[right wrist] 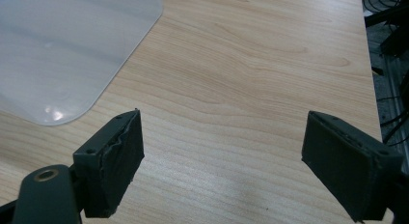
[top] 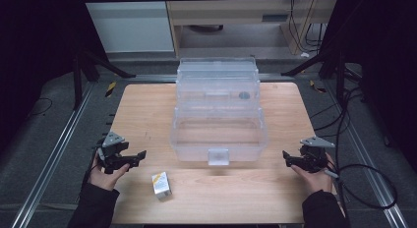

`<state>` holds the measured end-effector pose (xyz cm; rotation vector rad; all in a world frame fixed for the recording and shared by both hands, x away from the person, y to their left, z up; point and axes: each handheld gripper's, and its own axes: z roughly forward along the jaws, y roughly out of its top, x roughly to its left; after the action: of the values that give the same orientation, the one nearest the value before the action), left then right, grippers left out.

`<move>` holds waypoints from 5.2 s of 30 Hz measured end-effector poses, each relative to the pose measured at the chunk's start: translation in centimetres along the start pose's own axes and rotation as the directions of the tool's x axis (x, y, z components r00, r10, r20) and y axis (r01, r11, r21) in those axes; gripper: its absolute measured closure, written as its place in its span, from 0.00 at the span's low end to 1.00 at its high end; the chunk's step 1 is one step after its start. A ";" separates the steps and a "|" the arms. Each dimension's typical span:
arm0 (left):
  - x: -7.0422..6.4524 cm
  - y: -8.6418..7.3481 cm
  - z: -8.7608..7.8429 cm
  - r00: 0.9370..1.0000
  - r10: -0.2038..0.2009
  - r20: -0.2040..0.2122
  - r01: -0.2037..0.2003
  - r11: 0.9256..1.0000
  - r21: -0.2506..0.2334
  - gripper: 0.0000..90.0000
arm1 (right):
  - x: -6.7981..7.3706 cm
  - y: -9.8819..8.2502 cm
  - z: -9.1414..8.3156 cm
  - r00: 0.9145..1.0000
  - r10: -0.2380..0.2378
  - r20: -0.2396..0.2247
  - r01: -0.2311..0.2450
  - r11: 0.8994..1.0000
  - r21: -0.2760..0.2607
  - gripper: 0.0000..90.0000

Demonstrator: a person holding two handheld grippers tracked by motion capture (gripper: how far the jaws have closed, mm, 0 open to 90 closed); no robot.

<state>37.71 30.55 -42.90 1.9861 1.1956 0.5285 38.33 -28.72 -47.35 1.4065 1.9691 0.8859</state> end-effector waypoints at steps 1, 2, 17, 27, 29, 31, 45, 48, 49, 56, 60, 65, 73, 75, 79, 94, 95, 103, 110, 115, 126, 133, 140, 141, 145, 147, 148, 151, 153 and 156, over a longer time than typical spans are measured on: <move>-0.1 0.0 -0.2 1.000 0.005 0.001 -0.005 1.000 0.004 0.24 | 0.0 0.0 0.1 1.000 0.001 -0.002 -0.001 1.000 0.003 0.17; -0.1 0.0 -0.2 1.000 0.005 0.001 -0.005 1.000 0.004 0.25 | 0.0 0.0 0.1 1.000 0.001 -0.002 -0.001 1.000 0.003 0.17; -0.7 0.1 -1.5 0.987 0.090 0.131 -0.093 0.995 0.020 0.37 | 0.2 -0.2 0.3 1.000 -0.018 -0.012 0.018 1.000 0.022 0.16; -1.8 0.5 -2.4 0.959 0.168 0.228 -0.182 0.982 0.042 0.37 | 0.0 -0.2 0.2 1.000 -0.026 -0.008 0.027 1.000 0.012 0.16; -2.2 0.5 -2.4 0.950 0.191 0.248 -0.210 0.976 0.052 0.36 | -0.1 -0.3 0.2 1.000 -0.026 -0.008 0.026 1.000 0.012 0.16; -2.8 0.3 -2.1 0.938 0.219 0.269 -0.249 0.965 0.082 0.35 | 0.0 -0.4 0.3 1.000 -0.022 -0.009 0.022 1.000 0.020 0.16; -5.0 -0.2 -1.0 0.882 0.291 0.371 -0.368 0.917 0.154 0.27 | 0.1 -0.4 0.4 0.999 -0.038 -0.009 0.038 0.999 0.026 0.16; -5.6 -0.4 -0.6 0.870 0.308 0.385 -0.396 0.901 0.175 0.26 | 0.1 -0.5 0.4 0.999 -0.039 -0.009 0.040 0.999 0.030 0.16; -5.8 -0.5 -0.4 0.868 0.309 0.388 -0.401 0.898 0.182 0.26 | 0.1 -0.5 0.4 0.999 -0.037 -0.011 0.037 0.999 0.031 0.16; -6.7 -0.8 0.4 0.850 0.329 0.411 -0.440 0.873 0.211 0.25 | 0.0 -0.5 0.6 0.999 -0.046 -0.010 0.046 0.999 0.029 0.16; -7.2 -1.2 1.2 0.840 0.342 0.420 -0.467 0.850 0.243 0.24 | 0.1 -0.5 0.6 0.999 -0.048 -0.013 0.048 0.998 0.037 0.16; -7.4 -1.4 1.6 0.837 0.355 0.417 -0.485 0.835 0.262 0.23 | 0.1 -0.5 0.7 0.998 -0.053 -0.013 0.054 0.998 0.042 0.16; -7.4 -1.6 2.1 0.845 0.337 0.415 -0.469 0.840 0.273 0.30 | 0.2 -0.5 0.8 0.998 -0.054 -0.014 0.055 0.998 0.044 0.16; -7.4 -1.6 2.1 0.853 0.325 0.410 -0.456 0.844 0.281 0.31 | 0.2 -0.5 0.8 0.998 -0.055 -0.015 0.055 0.997 0.046 0.16; -7.4 -1.5 2.1 0.867 0.302 0.396 -0.431 0.853 0.293 0.31 | 0.2 -0.5 0.8 0.998 -0.056 -0.015 0.057 0.997 0.047 0.16; -8.7 -0.8 3.8 0.856 0.323 0.403 -0.468 0.816 0.340 0.24 | 0.3 -0.5 1.1 0.997 -0.069 -0.019 0.070 0.996 0.064 0.16; -8.9 -0.7 4.0 0.854 0.327 0.404 -0.473 0.810 0.345 0.24 | 0.4 -0.5 1.1 0.997 -0.067 -0.023 0.069 0.995 0.065 0.16; -9.6 -0.5 5.0 0.838 0.362 0.408 -0.515 0.772 0.372 0.27 | 0.3 -0.5 1.1 0.997 -0.068 -0.023 0.069 0.995 0.067 0.16; -9.7 -0.5 5.0 0.845 0.360 0.395 -0.508 0.771 0.384 0.30 | 0.4 -0.6 1.2 0.997 -0.068 -0.025 0.069 0.995 0.072 0.16; -9.1 0.0 4.5 0.864 0.317 0.390 -0.465 0.801 0.377 0.31 | 0.3 -0.5 1.2 0.997 -0.072 -0.026 0.074 0.995 0.069 0.16; -3.5 2.2 1.8 0.973 0.167 0.160 -0.211 0.927 0.310 0.31 | 0.3 -0.5 1.2 0.998 -0.058 -0.027 0.060 0.996 0.069 0.16; -0.2 1.1 2.7 0.994 0.090 0.059 -0.104 0.938 0.329 0.31 | 0.3 -0.5 1.3 0.997 -0.068 -0.027 0.069 0.996 0.063 0.16; 1.7 -0.1 3.5 0.998 0.057 0.002 -0.053 0.927 0.370 0.31 | 0.3 -0.5 1.2 0.997 -0.065 -0.035 0.067 0.996 0.065 0.18; 1.8 -0.2 3.6 0.998 0.057 0.000 -0.052 0.925 0.376 0.31 | 0.4 -0.5 1.3 0.997 -0.062 -0.037 0.064 0.996 0.066 0.18; 1.9 -0.7 4.2 0.998 0.062 -0.002 -0.056 0.912 0.407 0.31 | 0.3 -0.5 1.2 0.997 -0.066 -0.044 0.069 0.995 0.066 0.18; 2.0 -0.9 4.3 0.998 0.058 0.005 -0.055 0.914 0.401 0.30 | 0.4 -0.5 1.2 0.997 -0.057 -0.046 0.060 0.996 0.067 0.18; 2.0 -0.8 4.2 0.998 0.055 0.006 -0.053 0.913 0.404 0.30 | 0.4 -0.5 1.2 0.997 -0.059 -0.046 0.062 0.996 0.068 0.18; 2.0 -0.7 3.9 0.998 0.056 0.005 -0.053 0.919 0.391 0.28 | 0.3 -0.4 1.2 0.997 -0.059 -0.047 0.062 0.996 0.068 0.19; 1.9 -0.4 3.4 0.998 0.057 0.008 -0.056 0.926 0.373 0.26 | 0.3 -0.4 1.2 0.997 -0.062 -0.046 0.065 0.996 0.063 0.19; 1.8 0.4 2.2 0.999 0.053 0.011 -0.053 0.946 0.321 0.25 | 0.4 -0.2 1.0 0.997 -0.061 -0.047 0.064 0.997 0.052 0.19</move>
<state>40.22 31.16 -44.05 2.2977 1.2956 0.3747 38.85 -28.21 -48.15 1.3573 2.0731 0.8505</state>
